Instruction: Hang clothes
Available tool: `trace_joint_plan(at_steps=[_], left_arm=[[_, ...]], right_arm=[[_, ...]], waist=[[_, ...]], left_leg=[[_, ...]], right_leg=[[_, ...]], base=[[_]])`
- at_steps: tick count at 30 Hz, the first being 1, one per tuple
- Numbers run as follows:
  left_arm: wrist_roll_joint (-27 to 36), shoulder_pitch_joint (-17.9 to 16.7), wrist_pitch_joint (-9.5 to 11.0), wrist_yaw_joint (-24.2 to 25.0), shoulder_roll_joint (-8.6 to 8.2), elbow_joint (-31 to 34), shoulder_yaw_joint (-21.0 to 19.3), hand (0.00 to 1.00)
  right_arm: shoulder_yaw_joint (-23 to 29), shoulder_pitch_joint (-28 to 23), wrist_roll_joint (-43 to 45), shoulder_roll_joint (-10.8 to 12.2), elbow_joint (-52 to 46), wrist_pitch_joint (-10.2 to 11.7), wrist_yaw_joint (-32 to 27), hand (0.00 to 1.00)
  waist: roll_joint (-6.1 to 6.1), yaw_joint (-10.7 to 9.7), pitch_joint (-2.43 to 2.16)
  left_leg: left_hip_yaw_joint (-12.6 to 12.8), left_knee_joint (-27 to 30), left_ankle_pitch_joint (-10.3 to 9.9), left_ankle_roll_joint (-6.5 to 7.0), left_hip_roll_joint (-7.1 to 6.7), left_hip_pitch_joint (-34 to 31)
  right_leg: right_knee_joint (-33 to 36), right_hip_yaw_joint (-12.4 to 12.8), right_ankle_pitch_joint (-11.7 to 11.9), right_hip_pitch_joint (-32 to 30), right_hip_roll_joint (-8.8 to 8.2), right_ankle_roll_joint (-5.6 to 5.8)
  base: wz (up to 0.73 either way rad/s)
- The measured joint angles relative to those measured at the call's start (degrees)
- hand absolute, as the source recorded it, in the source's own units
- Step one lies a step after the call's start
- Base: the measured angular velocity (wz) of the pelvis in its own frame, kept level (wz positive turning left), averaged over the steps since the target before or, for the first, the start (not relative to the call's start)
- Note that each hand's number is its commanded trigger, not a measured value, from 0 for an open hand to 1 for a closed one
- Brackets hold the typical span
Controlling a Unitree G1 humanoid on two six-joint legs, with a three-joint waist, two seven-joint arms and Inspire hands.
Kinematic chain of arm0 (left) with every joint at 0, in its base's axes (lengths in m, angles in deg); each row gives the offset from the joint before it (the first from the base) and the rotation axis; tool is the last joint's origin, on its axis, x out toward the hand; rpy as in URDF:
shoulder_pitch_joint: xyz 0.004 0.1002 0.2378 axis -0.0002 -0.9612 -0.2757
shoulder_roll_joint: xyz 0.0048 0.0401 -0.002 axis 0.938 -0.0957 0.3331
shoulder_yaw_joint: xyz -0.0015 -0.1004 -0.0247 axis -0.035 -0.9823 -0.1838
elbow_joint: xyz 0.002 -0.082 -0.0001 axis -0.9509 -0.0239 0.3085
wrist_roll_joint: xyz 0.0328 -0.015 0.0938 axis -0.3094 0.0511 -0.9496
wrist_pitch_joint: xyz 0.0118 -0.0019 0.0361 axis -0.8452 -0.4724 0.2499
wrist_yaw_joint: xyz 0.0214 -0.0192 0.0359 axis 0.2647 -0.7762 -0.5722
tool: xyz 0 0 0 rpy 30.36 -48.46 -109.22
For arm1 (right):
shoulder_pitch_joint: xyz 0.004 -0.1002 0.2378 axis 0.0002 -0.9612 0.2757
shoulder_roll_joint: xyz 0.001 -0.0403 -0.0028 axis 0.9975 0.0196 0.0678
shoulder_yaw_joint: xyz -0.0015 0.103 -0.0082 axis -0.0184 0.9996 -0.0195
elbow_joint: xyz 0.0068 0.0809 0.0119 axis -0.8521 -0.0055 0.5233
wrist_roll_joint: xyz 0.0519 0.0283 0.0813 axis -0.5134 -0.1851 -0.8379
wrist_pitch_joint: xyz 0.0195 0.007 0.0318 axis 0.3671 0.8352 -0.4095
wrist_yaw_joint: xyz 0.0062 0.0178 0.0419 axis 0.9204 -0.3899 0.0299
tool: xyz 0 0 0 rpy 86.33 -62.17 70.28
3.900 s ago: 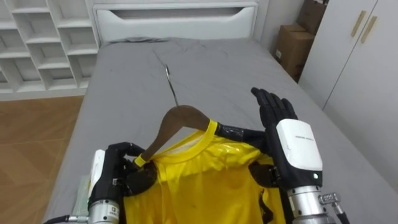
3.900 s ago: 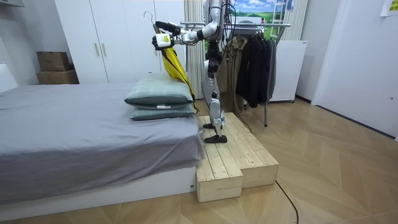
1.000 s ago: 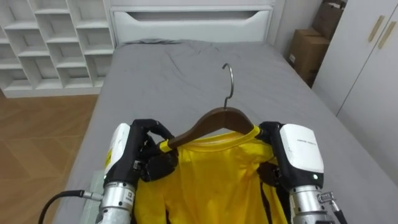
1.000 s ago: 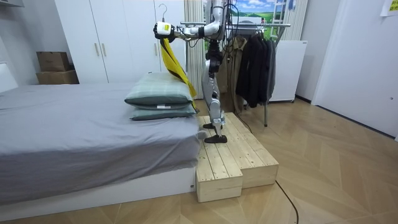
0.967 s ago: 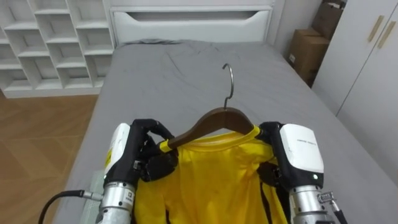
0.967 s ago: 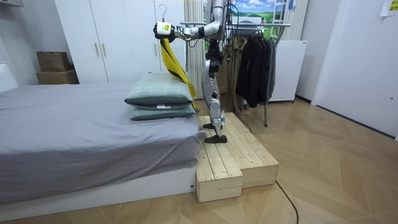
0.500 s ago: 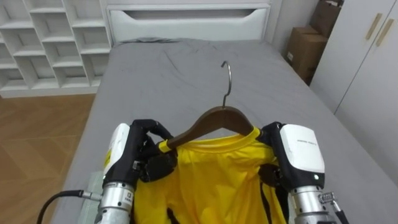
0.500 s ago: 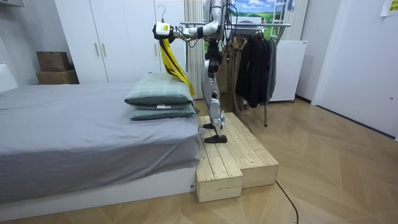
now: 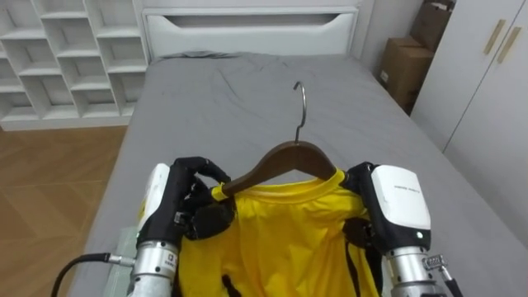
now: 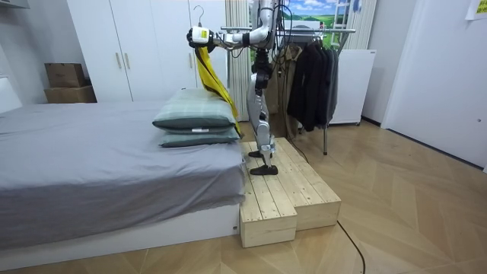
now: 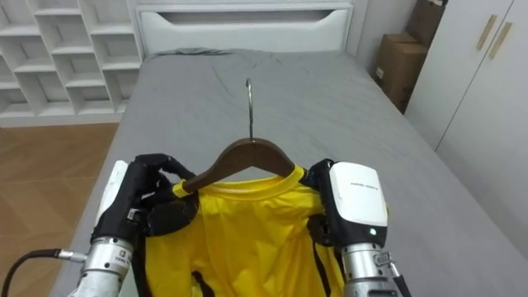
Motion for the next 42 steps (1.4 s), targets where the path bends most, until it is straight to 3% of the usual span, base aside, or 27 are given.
trace_joint_plan(at_steps=[10,15,23,42], left_arm=[[2.3,0.0,0.3,-1.0,0.02,0.1,0.4,0.00],[2.3,0.0,0.3,-0.7,0.08,-0.1,0.4,0.00],[2.2,0.0,0.3,0.4,0.52,-0.8,0.4,0.00],[2.2,0.0,-0.5,7.1,0.86,-1.1,0.4,0.00]], right_arm=[[0.0,0.0,0.2,0.1,0.4,0.0,0.0,1.00],[0.0,0.0,0.1,0.1,0.5,0.0,0.1,1.00],[-0.1,0.0,0.4,0.0,0.6,-0.1,0.8,1.00],[0.1,0.0,0.3,-1.1,2.0,-0.8,2.0,1.00]], waist=[[-0.10,-0.2,0.08],[-0.19,-0.1,0.45],[-0.11,-0.1,0.51],[-0.18,-0.2,0.41]], left_leg=[[-0.1,-0.1,0.0,0.00,-0.02,0.1],[-0.2,-0.2,0.0,0.00,-0.03,0.0],[-0.1,-0.5,0.0,0.00,-0.14,-0.1],[-0.1,-0.6,0.0,0.03,-0.22,0.2]], right_leg=[[0.1,-0.1,-0.1,-0.1,-0.03,-0.01],[0.1,-0.3,-0.1,-0.1,-0.07,-0.02],[0.0,-0.2,-0.2,-0.1,-0.16,0.02],[0.1,-0.5,-0.2,-0.2,-0.34,0.03]], base=[[0.00],[0.00],[0.00],[0.00]])
